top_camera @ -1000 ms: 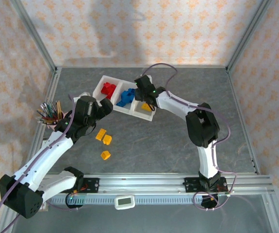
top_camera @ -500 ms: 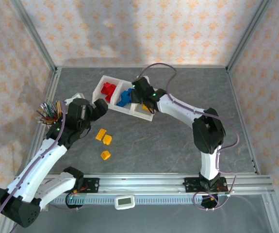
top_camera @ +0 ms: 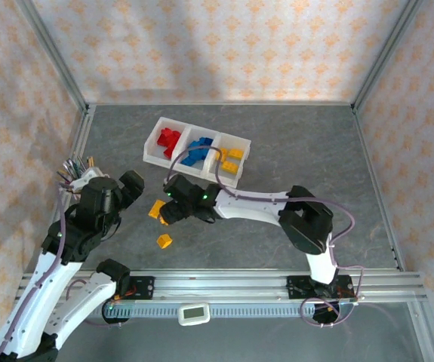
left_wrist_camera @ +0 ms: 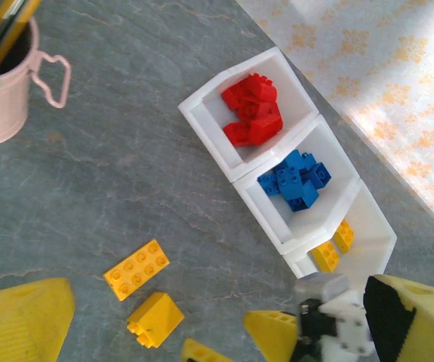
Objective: Sort the legos into containers by color
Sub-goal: Pick up the lego from the bottom-left of the table.
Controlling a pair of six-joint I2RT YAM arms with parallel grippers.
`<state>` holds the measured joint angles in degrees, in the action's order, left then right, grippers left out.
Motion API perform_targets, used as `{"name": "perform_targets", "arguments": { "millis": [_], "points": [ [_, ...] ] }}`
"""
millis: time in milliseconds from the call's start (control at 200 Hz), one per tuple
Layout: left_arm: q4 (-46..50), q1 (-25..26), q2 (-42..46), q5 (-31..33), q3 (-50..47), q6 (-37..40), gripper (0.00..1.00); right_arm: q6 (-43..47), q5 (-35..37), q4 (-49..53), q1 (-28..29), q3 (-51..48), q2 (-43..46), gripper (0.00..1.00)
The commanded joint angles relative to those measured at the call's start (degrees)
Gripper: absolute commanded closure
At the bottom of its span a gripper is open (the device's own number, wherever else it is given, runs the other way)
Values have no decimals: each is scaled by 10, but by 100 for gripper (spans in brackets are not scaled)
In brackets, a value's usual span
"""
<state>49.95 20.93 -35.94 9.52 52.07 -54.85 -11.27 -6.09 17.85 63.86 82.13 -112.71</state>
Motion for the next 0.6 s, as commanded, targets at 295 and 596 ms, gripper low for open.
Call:
{"name": "perform_targets", "arguments": {
  "millis": [295,596],
  "points": [
    [47,-6,11,31,-4,-26,0,69,26,5,14,97,-124,18],
    [33,-6,6,26,-9,-22,0,80,27,9,14,112,-134,44]
  ]
}}
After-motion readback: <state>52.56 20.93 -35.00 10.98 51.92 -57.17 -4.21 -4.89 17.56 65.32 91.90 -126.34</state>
